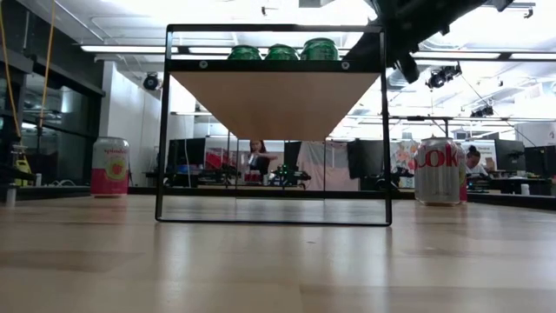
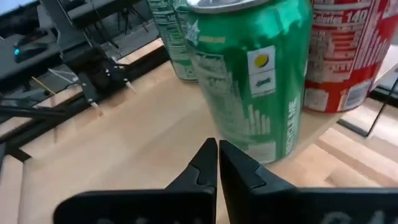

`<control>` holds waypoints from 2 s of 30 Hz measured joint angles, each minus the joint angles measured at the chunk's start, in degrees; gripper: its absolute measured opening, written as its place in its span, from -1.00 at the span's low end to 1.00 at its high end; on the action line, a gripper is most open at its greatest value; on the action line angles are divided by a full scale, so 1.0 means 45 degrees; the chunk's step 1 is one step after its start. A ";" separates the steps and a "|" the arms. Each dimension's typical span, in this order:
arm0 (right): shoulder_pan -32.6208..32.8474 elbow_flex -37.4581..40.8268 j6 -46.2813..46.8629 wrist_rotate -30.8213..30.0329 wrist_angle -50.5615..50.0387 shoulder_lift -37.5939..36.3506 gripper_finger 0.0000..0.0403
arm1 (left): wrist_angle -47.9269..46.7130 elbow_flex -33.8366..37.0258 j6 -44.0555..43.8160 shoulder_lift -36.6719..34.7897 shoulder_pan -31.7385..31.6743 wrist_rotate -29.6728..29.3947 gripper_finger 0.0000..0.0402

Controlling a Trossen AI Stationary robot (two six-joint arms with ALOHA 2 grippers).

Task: Place canned beverage on shelf
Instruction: Put the green soda can on the shelf, then put the middle red silver soda can on the shelf

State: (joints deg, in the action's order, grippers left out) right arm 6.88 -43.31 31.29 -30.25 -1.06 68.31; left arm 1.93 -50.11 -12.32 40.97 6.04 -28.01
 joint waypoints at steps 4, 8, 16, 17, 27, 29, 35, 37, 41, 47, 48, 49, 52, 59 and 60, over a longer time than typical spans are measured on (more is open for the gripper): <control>-0.0619 -0.0008 -0.0427 0.0943 0.0378 0.0000 -0.99 | 0.0010 0.0000 -0.0005 0.0000 0.0000 -0.0003 0.75; -0.1046 -0.0010 -0.0683 0.1411 0.0591 0.0000 -1.00 | 0.0010 0.0000 -0.0005 0.0000 0.0000 -0.0005 0.75; -0.1687 -0.0010 -0.0836 0.1970 0.0868 0.0000 -1.00 | 0.0158 0.0000 0.0012 0.0000 0.0000 -0.0103 0.75; -0.1729 -0.0010 -0.0925 0.1999 0.0913 0.0000 -1.00 | 0.0217 0.0000 0.0090 0.0000 0.0000 -0.0135 0.75; -0.1939 -0.0015 -0.1399 0.2023 0.1069 -0.0336 -1.00 | 0.0210 0.0000 0.0126 0.0000 0.0000 -0.0180 0.75; -0.1832 -0.0019 -0.1512 0.2099 0.1091 -0.0800 -1.00 | 0.0200 0.0000 0.0126 0.0000 0.0000 -0.0194 0.75; -0.1477 -0.0029 -0.2076 0.3365 0.2534 -0.2533 -1.00 | -0.0025 -0.0005 0.0262 -0.0256 -0.0003 0.0618 0.75; -0.1436 -0.0039 -0.2242 0.3928 0.3324 -0.2879 -1.00 | -0.0306 -0.0005 0.0572 -0.0356 0.0000 0.0748 0.75; -0.1439 -0.0049 -0.2399 0.4394 0.4302 -0.3211 -1.00 | -0.0711 -0.0010 0.1323 -0.0361 0.0000 0.0751 0.75; -0.1439 -0.0049 -0.2399 0.4394 0.4306 -0.3118 -1.00 | -0.1631 -0.0010 0.1887 -0.0074 0.0000 0.0162 0.45; -0.1439 -0.0047 -0.2399 0.4394 0.4271 -0.3095 -1.00 | -0.1844 -0.0010 0.1823 -0.0022 0.0000 0.0088 0.33; -0.1439 -0.0044 -0.2400 0.4394 0.4247 -0.3090 -1.00 | -0.1922 -0.0010 0.1675 0.0011 0.0000 0.0083 0.19; -0.1442 -0.0044 -0.2418 0.4389 0.4300 -0.3109 -1.00 | -0.2185 -0.0010 0.1359 0.0024 -0.0005 0.0288 -0.36; -0.1448 -0.0044 -0.2735 0.4292 0.4250 -0.3104 -1.00 | -0.2561 0.0009 0.0886 -0.0611 0.0000 0.0782 -0.96; -0.1443 -0.0044 -0.2735 0.4288 0.4192 -0.3104 -1.00 | -0.2507 0.0120 0.0874 -0.0713 0.0000 0.0782 -0.98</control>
State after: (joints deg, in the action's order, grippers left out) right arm 0.38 -43.51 18.98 -10.96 17.81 54.35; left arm -9.35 -49.57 -8.38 37.76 6.04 -24.49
